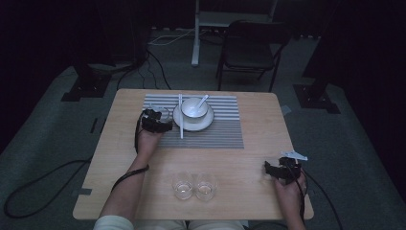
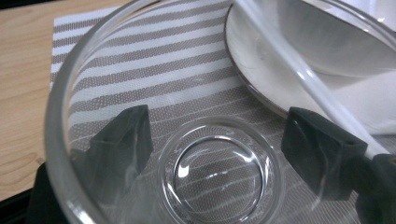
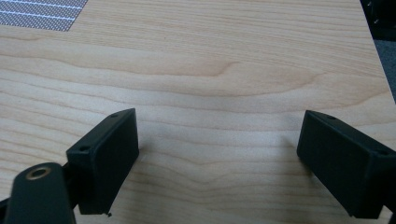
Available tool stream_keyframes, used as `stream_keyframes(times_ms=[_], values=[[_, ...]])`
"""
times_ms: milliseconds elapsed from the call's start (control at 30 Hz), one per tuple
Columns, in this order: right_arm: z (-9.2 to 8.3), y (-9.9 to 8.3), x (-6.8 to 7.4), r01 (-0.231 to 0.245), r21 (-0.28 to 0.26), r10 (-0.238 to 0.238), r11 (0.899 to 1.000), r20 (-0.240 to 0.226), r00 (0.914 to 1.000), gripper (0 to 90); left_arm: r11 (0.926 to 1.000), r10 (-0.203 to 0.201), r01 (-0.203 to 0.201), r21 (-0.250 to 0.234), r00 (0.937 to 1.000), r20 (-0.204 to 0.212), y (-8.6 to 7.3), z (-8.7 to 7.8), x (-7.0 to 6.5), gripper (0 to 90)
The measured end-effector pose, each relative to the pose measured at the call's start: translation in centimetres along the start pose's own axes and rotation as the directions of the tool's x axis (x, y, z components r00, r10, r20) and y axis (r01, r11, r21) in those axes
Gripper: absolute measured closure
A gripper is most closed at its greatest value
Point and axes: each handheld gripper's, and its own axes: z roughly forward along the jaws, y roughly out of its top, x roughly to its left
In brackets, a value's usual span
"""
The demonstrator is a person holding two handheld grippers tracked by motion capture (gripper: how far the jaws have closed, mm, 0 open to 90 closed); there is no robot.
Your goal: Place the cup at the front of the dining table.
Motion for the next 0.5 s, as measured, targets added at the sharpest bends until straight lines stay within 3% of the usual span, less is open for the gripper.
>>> stream_keyframes(times_ms=[133,267,433,500], values=[[0.0,0.0,0.0,0.0,0.0,0.0,1.0,0.0,1.0,12.1,1.0,-0.006,0.006,-0.001,0.9999,-0.014,0.2,0.8,0.1,21.4],[0.0,0.0,0.0,-0.006,-0.001,0.006,1.0,0.005,1.0,12.1,0.9988,-0.048,0.048,-0.009,0.9987,-0.014,0.1,1.3,0.4,21.4],[0.0,0.0,-0.1,-0.006,-0.001,0.006,1.0,0.007,1.0,12.1,0.9988,-0.045,0.045,0.016,0.999,-0.006,0.0,2.2,0.2,21.4],[0.0,0.0,-0.1,-0.007,-0.001,0.007,1.0,0.007,1.0,12.1,0.9996,-0.021,0.022,0.016,0.9992,-0.034,-0.4,2.5,-0.1,21.4]])
